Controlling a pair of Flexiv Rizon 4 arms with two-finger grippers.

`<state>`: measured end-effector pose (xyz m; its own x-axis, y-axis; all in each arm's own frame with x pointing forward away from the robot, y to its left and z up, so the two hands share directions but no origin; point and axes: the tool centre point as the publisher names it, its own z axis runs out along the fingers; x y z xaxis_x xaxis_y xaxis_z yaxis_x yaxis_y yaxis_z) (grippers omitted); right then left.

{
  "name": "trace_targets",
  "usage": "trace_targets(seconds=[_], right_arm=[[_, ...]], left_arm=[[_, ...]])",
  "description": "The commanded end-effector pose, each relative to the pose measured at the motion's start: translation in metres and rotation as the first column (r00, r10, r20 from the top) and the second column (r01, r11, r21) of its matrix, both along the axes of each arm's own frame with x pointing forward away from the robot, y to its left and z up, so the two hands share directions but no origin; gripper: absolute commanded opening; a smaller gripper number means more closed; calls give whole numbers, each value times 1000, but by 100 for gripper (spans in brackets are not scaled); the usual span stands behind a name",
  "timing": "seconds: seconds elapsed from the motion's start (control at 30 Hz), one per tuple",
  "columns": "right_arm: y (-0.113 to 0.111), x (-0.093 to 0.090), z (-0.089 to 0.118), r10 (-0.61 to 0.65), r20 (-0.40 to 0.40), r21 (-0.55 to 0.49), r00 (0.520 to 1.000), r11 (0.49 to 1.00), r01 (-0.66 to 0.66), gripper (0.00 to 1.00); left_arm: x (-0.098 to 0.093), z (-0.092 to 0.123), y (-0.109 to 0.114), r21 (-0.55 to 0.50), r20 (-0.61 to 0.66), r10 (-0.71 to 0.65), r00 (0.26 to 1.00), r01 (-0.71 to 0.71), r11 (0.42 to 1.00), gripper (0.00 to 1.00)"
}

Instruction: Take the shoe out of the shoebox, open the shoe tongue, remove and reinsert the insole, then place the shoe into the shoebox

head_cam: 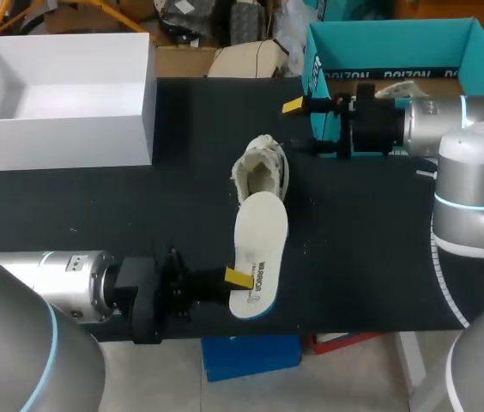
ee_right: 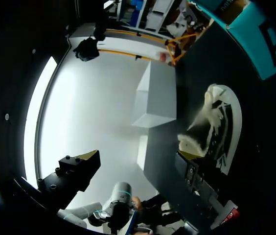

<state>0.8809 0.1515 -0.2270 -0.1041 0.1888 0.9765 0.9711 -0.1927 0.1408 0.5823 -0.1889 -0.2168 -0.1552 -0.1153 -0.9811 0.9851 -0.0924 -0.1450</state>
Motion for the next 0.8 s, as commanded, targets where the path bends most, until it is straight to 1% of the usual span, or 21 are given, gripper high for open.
trace_targets(seconds=[0.03,0.33,0.47,0.8], right_arm=[[1,0,-1,-4,1,1,1000,1000,3,100],[1,0,-1,-4,1,1,1000,1000,3,100],[1,0,-1,-4,1,1,1000,1000,3,100],[1,0,-1,-4,1,1,1000,1000,3,100]], left_arm=[[15,-3,0,43,38,-71,997,70,997,0],[36,-24,11,53,100,-68,993,63,997,0],[47,-28,16,45,130,-44,991,38,998,0],[47,-28,16,45,130,-44,991,38,998,0]])
